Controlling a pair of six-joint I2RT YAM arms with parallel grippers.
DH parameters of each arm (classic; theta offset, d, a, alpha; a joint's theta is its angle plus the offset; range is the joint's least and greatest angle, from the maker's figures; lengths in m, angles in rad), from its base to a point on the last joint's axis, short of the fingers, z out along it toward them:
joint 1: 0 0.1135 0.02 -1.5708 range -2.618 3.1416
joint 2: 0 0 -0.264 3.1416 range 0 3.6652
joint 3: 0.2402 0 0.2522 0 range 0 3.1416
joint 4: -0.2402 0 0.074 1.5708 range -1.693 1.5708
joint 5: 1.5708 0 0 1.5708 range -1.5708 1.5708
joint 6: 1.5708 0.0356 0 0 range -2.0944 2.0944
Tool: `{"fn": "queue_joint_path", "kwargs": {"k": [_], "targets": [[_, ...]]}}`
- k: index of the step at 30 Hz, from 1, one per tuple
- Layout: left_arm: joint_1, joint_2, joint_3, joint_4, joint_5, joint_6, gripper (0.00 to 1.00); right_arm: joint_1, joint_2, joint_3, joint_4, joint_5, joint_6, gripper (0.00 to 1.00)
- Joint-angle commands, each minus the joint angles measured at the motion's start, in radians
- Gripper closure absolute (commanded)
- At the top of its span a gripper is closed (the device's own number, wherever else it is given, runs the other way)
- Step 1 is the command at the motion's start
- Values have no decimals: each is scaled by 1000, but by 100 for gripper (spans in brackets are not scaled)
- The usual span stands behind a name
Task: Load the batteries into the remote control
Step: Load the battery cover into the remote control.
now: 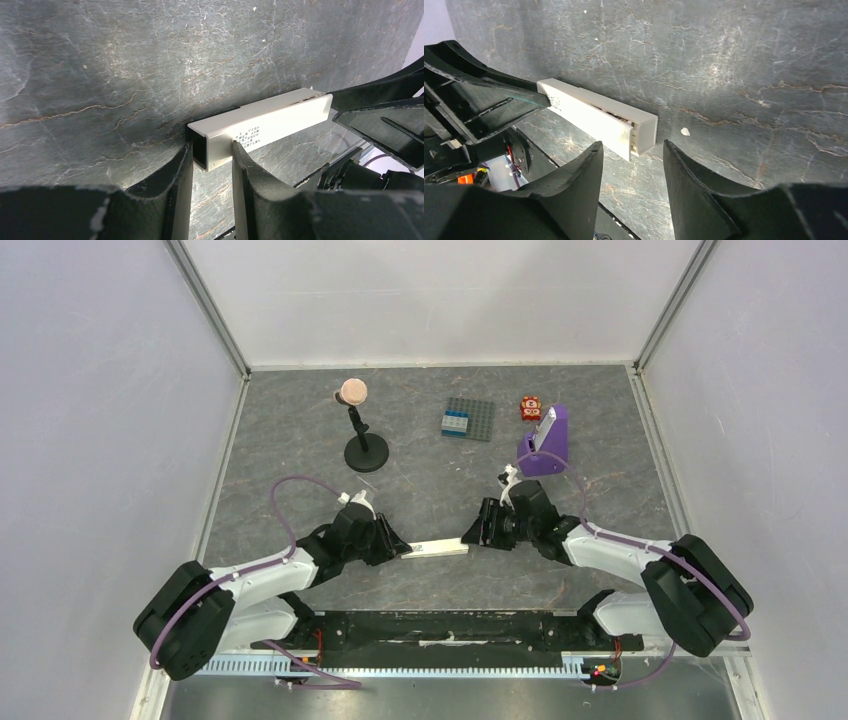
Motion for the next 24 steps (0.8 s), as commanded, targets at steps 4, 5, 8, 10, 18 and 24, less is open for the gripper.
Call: {"fn": "queue_joint_path", "kwargs": {"k": [4,5,8,10,18,24], "targets": [[-4,44,-60,-242,-126,31,78,-4,33,8,-22,31,-81,57],[-4,42,-58,-243,-126,31,78,-4,41,9,-18,37,-87,60],[-4,40,-55,-246,-127,31,78,-4,66,11,-17,50,-102,67],[-4,37,-52,-250,-127,33,78,-4,75,8,-21,60,-112,72],[-6,7,-47,-251,-121,43,78,-2,119,-9,-15,55,-151,77],[-5,-14,-51,-236,-108,48,77,3,112,-17,20,22,-163,56]]}}
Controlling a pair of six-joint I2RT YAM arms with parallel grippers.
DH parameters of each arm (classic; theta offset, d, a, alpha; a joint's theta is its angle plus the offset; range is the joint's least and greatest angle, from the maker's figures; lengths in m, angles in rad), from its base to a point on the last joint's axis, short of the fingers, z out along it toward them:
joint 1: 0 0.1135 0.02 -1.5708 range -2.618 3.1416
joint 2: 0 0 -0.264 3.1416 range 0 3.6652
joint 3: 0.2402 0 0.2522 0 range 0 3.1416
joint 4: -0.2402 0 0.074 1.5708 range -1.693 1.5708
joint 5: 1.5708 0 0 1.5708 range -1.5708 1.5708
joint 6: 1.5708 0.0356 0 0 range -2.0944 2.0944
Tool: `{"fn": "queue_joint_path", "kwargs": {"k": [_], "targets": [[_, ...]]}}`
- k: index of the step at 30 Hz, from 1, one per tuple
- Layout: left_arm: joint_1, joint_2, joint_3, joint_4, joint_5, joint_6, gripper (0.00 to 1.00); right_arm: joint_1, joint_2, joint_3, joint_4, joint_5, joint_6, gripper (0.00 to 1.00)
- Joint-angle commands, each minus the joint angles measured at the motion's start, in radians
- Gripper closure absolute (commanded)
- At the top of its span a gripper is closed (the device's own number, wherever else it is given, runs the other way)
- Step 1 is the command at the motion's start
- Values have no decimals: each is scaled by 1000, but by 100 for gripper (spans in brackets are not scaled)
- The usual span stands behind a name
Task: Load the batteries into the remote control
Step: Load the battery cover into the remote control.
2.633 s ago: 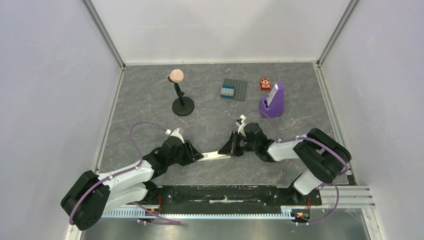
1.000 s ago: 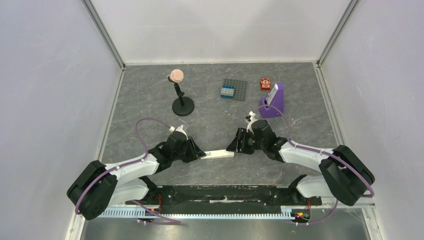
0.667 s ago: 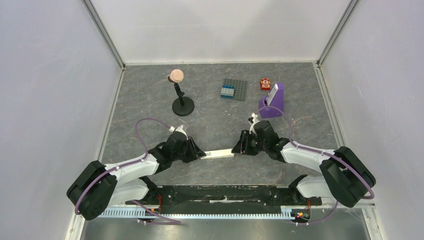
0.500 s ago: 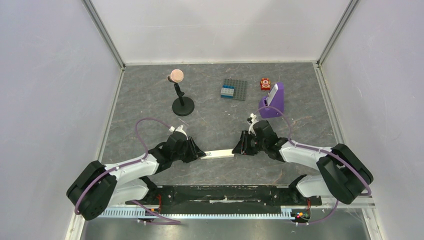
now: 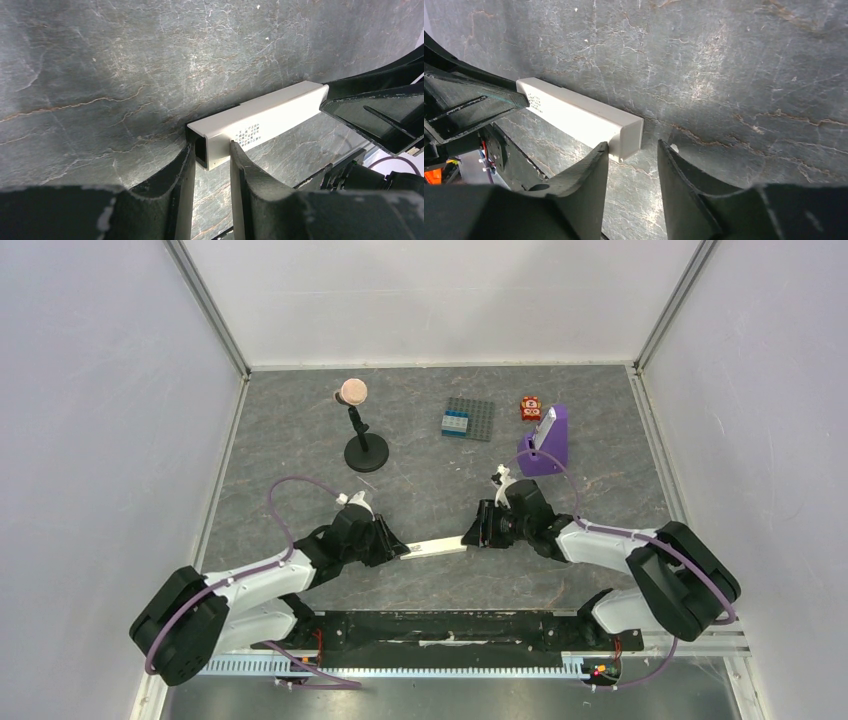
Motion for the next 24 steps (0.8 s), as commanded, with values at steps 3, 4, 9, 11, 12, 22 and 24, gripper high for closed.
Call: {"fn": "queue_joint_path", "kwargs": {"k": [3,4,9,11,12,22,24], "targets": [[0,28,-54,-189,-84,48,77,21,35,1,-39,31,-69,49],[0,33,-53,-187,-84,48,77,28,40,11,-40,32,-73,47],[-4,66,-42,-178,-79,51,76,66,82,40,-37,42,-84,44],[-6,71,-40,-170,-79,51,75,85,94,46,-34,53,-83,43],[-8,72,-40,-169,-79,51,75,93,101,49,-35,66,-84,42],[-12,87,-35,-156,-79,63,71,157,169,72,-65,185,-102,42],[-14,92,-35,-144,-49,68,69,166,182,70,-72,199,-106,41]]}}
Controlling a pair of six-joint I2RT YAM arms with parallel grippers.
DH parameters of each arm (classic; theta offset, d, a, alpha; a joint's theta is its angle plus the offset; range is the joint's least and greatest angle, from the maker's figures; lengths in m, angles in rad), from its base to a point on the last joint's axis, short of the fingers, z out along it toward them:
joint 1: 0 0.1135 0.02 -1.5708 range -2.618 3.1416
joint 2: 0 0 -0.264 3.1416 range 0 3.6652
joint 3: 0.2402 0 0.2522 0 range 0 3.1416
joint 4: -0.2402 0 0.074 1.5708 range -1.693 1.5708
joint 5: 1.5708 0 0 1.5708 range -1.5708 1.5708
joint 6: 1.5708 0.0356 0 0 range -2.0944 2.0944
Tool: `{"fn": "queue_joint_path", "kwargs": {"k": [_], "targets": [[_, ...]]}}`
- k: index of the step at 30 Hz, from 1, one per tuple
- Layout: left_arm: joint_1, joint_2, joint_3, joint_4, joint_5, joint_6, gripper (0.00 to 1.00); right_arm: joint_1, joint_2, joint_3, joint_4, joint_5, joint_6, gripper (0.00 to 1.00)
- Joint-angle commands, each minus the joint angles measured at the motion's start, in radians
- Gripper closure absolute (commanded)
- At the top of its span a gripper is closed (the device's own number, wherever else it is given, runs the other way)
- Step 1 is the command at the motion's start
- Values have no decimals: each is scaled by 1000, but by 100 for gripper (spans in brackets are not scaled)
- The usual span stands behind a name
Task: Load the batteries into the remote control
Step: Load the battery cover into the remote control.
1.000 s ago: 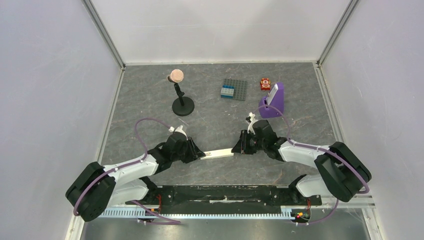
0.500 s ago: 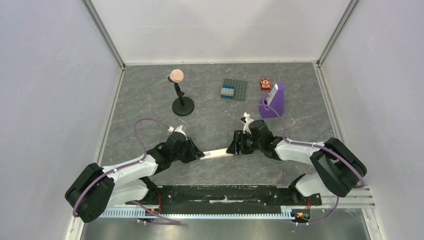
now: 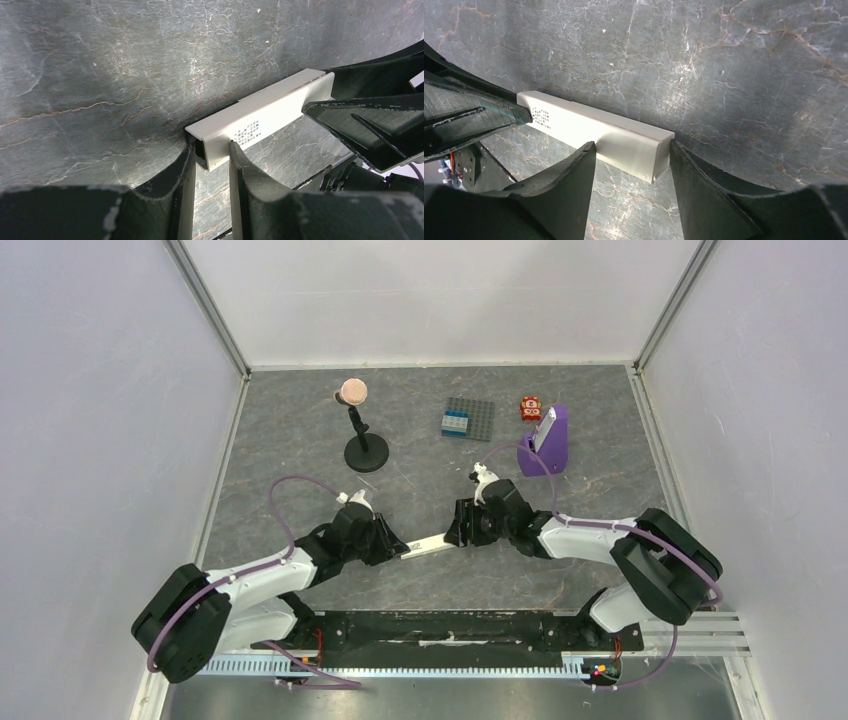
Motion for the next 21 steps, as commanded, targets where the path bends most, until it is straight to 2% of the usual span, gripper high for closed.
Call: {"fn": "queue_joint_path", "kwargs": {"k": [1,4,7,16,21], "targets": [[-15,74,-46,-139,-49,70,69,42,86,-23,-98,72,-35,41],[-18,86,-46,-117,-34,75,67,58,88,-28,-94,88,-40,32],[-21,103,-44,-91,-16,80,64,71,93,-23,-89,91,-47,30],[-41,130,-27,-75,-18,77,54,95,132,-25,-105,130,-81,31],[-44,133,-31,-79,-32,54,59,100,144,-36,-95,123,-89,38]]}}
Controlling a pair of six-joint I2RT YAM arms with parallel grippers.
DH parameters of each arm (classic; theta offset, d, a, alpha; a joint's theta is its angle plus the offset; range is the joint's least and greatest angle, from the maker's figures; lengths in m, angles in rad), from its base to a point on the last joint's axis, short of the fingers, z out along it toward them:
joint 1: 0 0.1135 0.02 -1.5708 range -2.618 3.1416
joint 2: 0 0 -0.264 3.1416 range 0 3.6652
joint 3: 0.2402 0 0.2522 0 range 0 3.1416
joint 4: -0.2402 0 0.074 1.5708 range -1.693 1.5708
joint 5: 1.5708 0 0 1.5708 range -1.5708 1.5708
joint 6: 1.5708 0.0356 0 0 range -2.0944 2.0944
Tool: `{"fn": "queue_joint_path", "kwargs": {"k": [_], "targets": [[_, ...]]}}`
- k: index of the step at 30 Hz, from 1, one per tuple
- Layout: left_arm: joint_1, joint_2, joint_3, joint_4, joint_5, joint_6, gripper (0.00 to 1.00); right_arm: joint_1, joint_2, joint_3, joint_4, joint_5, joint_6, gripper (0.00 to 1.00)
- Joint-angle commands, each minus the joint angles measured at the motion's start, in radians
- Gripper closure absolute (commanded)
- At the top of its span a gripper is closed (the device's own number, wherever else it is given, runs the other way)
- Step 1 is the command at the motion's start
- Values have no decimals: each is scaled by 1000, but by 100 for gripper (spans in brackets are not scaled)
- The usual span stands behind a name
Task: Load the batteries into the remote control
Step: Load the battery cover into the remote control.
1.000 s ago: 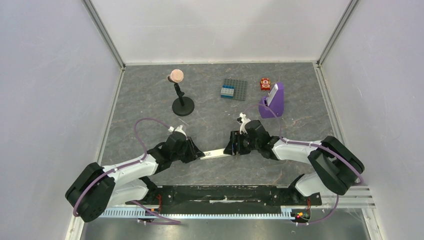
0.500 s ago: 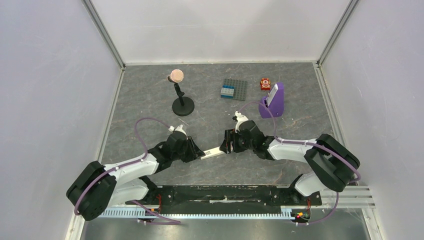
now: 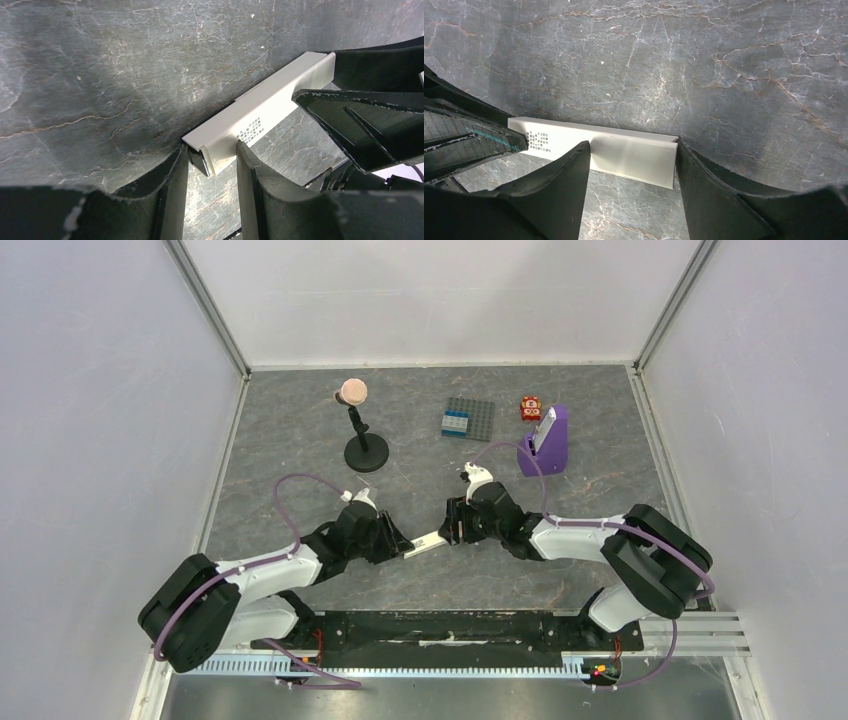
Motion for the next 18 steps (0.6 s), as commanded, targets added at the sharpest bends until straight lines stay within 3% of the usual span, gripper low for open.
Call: {"fn": "queue_joint_path", "kwargs": {"k": [1,8,16,18], "targets": [[-32,68,-43,-140,-35,51,60,33,88,-60,-171,-51,-7,40],[-32,64,-40,-158,-44,21,81,43,91,-57,-171,-73,-26,42],[-32,74,-27,-144,-38,5,98,115,124,-27,-197,-42,-55,43],[-32,77,-23,-136,-36,-2,98,135,134,-15,-211,-30,-66,43]]}}
